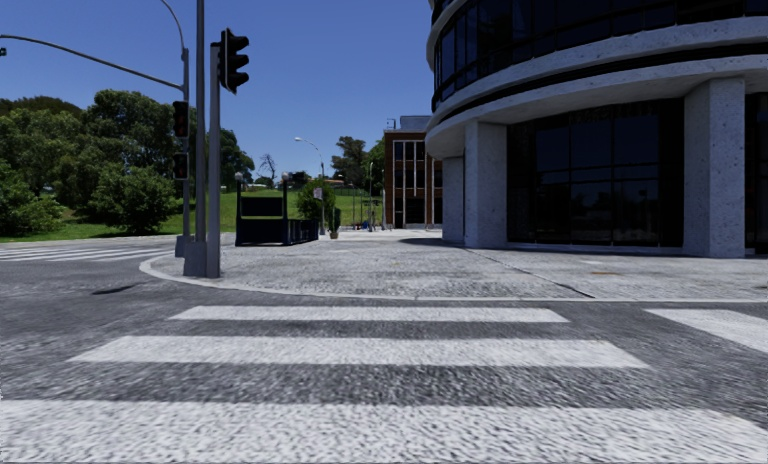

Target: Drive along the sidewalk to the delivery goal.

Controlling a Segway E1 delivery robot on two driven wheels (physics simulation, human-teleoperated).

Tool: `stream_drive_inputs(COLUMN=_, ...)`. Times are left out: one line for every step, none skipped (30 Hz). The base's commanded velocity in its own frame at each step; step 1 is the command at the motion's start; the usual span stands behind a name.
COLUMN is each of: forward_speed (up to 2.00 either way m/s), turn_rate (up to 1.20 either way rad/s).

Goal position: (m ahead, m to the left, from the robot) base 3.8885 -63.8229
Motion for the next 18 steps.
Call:
stream_drive_inputs(forward_speed=1.92, turn_rate=0.00)
stream_drive_inputs(forward_speed=1.95, turn_rate=0.00)
stream_drive_inputs(forward_speed=2.00, turn_rate=0.00)
stream_drive_inputs(forward_speed=2.00, turn_rate=0.00)
stream_drive_inputs(forward_speed=2.00, turn_rate=0.00)
stream_drive_inputs(forward_speed=2.00, turn_rate=0.00)
stream_drive_inputs(forward_speed=2.00, turn_rate=0.00)
stream_drive_inputs(forward_speed=2.00, turn_rate=0.00)
stream_drive_inputs(forward_speed=2.00, turn_rate=0.00)
stream_drive_inputs(forward_speed=2.00, turn_rate=0.00)
stream_drive_inputs(forward_speed=2.00, turn_rate=0.00)
stream_drive_inputs(forward_speed=2.00, turn_rate=0.00)
stream_drive_inputs(forward_speed=2.00, turn_rate=0.00)
stream_drive_inputs(forward_speed=2.00, turn_rate=0.00)
stream_drive_inputs(forward_speed=2.00, turn_rate=0.00)
stream_drive_inputs(forward_speed=2.00, turn_rate=0.00)
stream_drive_inputs(forward_speed=2.00, turn_rate=0.00)
stream_drive_inputs(forward_speed=2.00, turn_rate=0.00)
